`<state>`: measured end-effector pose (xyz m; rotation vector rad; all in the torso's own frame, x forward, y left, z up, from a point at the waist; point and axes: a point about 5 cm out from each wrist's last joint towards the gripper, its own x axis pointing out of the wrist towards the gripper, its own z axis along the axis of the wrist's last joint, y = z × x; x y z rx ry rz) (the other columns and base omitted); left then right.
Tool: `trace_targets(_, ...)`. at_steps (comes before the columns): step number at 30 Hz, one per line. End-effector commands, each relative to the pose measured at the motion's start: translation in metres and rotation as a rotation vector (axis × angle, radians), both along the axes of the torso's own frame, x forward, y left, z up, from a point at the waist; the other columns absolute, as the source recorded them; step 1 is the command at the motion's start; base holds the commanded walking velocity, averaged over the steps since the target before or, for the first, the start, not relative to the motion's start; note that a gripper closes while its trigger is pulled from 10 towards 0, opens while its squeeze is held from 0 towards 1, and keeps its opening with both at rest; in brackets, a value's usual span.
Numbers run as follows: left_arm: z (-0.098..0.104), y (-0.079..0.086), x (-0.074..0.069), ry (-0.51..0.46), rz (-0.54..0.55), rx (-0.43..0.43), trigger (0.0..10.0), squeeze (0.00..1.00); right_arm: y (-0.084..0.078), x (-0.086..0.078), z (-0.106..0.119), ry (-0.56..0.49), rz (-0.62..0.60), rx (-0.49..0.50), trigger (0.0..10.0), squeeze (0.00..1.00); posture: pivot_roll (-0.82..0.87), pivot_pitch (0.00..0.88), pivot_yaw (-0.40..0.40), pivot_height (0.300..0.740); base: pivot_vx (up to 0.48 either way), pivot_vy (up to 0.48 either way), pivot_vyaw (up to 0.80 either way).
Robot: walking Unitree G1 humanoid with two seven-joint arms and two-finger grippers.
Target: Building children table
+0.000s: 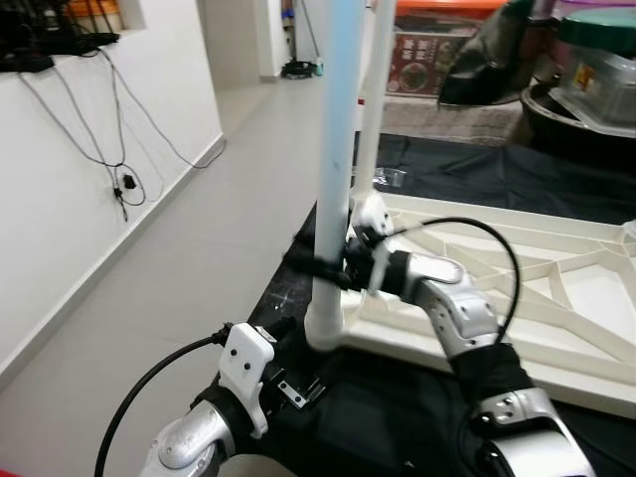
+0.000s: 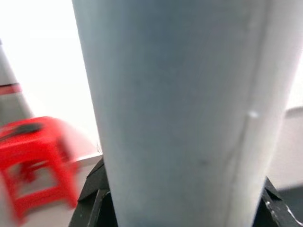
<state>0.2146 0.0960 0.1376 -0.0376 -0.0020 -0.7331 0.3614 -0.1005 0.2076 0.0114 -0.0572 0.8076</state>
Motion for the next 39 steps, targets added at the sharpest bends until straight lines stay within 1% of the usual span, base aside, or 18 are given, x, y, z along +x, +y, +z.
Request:
trace_targets(1,-0.004,0.001,-0.001,0.007,0.005,0.014,10.0,0.0,-0.024,0.005,-0.01,0.062,-0.282,0.078,0.0,0.0,0.13,0.052,-0.008,0.74,0.0,0.0,0.0)
trace_targets(2,-0.004,0.001,0.0,0.008,0.003,0.014,10.0,0.0,-0.033,0.004,-0.014,0.071,-0.473,0.099,0.0,0.0,0.12,0.051,-0.002,0.74,0.0,0.0,0.0)
trace_targets(3,-0.004,0.001,0.0,0.008,0.003,0.014,10.0,0.0,-0.033,0.004,-0.014,0.071,-0.473,0.099,0.0,0.0,0.12,0.051,-0.002,0.74,0.0,0.0,0.0)
trace_targets(5,-0.005,0.001,0.0,0.01,-0.002,0.014,10.0,0.0,-0.047,-0.008,-0.023,0.081,-0.774,0.089,0.0,0.0,0.12,0.048,-0.001,0.74,0.0,0.0,0.0)
trace_targets(6,-0.005,0.001,0.0,0.01,-0.002,0.014,10.0,0.0,-0.047,-0.008,-0.023,0.081,-0.774,0.089,0.0,0.0,0.12,0.048,-0.001,0.74,0.0,0.0,0.0)
trace_targets(8,-0.005,-0.001,0.0,0.009,-0.008,0.014,10.0,0.0,-0.046,-0.032,-0.027,0.091,-1.039,0.116,0.0,0.0,0.12,0.046,-0.002,0.74,0.0,0.0,0.0)
trace_targets(16,-0.005,-0.001,0.0,0.007,-0.008,0.014,10.0,0.0,-0.02,-0.042,-0.029,0.148,-1.137,0.167,0.0,0.0,0.12,0.043,-0.011,0.74,0.0,0.0,0.0)
trace_targets(17,-0.005,-0.001,0.0,0.007,-0.007,0.013,10.0,0.0,-0.013,-0.041,-0.029,0.157,-1.121,0.187,6.7,0.0,0.13,0.045,-0.012,0.74,0.0,0.0,0.0)
trace_targets(18,-0.005,-0.001,0.0,0.007,-0.007,0.013,10.0,0.0,-0.013,-0.041,-0.029,0.157,-1.121,0.187,6.7,0.0,0.13,0.045,-0.012,0.74,0.0,0.0,0.0)
trace_targets(19,-0.005,-0.001,-0.001,0.007,-0.007,0.014,10.0,0.0,-0.005,-0.039,-0.029,0.156,-1.065,0.198,10.0,0.0,0.13,0.047,-0.012,0.74,0.0,0.0,0.0)
trace_targets(21,-0.005,-0.001,-0.001,0.007,-0.006,0.014,10.0,0.0,-0.001,-0.037,-0.028,0.138,-1.013,0.201,10.0,0.0,0.12,0.048,-0.011,0.74,0.0,0.0,0.0)
trace_targets(22,-0.005,-0.001,-0.001,0.007,-0.006,0.015,10.0,0.0,0.002,-0.037,-0.029,0.127,-0.967,0.206,10.0,1.0,0.12,0.049,-0.01,0.74,0.0,0.0,0.0)
trace_targets(28,-0.005,-0.001,0.0,0.008,-0.005,0.016,10.0,0.0,-0.007,-0.03,-0.031,0.089,-0.861,0.247,10.0,1.0,0.12,0.05,-0.005,0.74,0.0,0.0,0.0)
trace_targets(29,-0.005,-0.001,0.0,0.008,-0.005,0.016,10.0,0.0,-0.01,-0.027,-0.027,0.083,-0.785,0.248,10.0,0.0,0.12,0.052,-0.006,0.74,0.0,0.0,0.0)
trace_targets(31,-0.005,-0.001,0.001,0.007,-0.004,0.015,10.0,0.0,-0.014,-0.021,-0.019,0.097,-0.58,0.28,10.0,0.0,0.12,0.053,-0.003,0.74,0.0,0.0,0.0)
trace_targets(33,-0.005,-0.001,0.001,0.006,-0.004,0.016,10.0,0.0,-0.016,-0.02,-0.015,0.105,-0.479,0.301,10.0,0.0,0.11,0.053,-0.003,0.74,0.0,0.0,0.0)
trace_targets(36,-0.005,-0.001,0.003,0.004,-0.005,0.014,10.0,0.0,-0.025,-0.015,-0.002,0.111,-0.105,0.263,10.0,0.0,0.11,0.046,-0.002,0.74,0.0,0.0,0.0)
trace_targets(39,-0.006,-0.002,0.005,0.002,-0.006,0.013,10.0,0.0,-0.029,-0.017,0.006,0.095,0.145,0.228,10.0,0.0,0.12,0.044,-0.006,0.74,0.0,0.0,0.0)
